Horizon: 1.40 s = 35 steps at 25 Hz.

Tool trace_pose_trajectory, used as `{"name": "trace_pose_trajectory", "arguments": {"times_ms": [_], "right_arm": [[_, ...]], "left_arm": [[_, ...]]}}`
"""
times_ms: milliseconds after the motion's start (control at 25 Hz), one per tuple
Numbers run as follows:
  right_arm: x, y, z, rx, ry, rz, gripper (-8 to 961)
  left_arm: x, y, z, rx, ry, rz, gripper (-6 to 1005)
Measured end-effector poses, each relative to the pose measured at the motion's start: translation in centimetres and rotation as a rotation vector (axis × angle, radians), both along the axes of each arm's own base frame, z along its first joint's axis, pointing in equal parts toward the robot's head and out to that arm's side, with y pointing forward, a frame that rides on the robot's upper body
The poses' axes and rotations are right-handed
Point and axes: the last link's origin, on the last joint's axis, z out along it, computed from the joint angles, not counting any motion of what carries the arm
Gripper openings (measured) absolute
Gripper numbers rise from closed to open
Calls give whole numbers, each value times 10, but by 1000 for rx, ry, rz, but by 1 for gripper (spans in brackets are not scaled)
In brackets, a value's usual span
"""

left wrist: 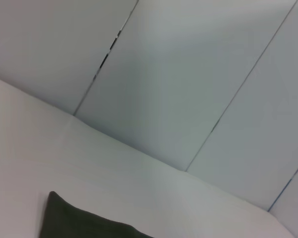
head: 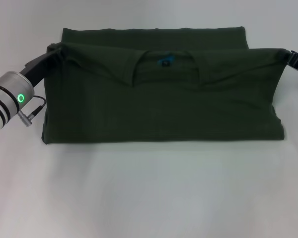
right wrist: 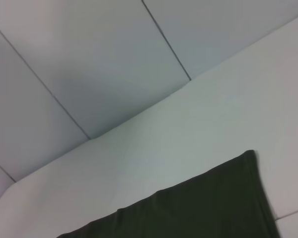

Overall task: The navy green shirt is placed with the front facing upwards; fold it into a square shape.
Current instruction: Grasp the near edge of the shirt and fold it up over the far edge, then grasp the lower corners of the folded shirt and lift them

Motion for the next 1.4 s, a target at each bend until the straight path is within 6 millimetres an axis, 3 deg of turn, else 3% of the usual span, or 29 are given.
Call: {"name": "trace_pose_trajectory", "arguments": {"times_ms": [520,1040,1240,1400], "right_arm": [[3,0,-3,6,-8,-20,37],[7,1,-8,66,-12,-22,187],[7,1,-9,69,-10,-26,392],[8,2,-8,73,-11,-33,480]], "left_arm": [[4,1,-10,18,24,2,76],[5,0,-15,100,73,0,114],[5,0,-14,111,66,7,129],[4,1,-14,110,69,14,327]]}}
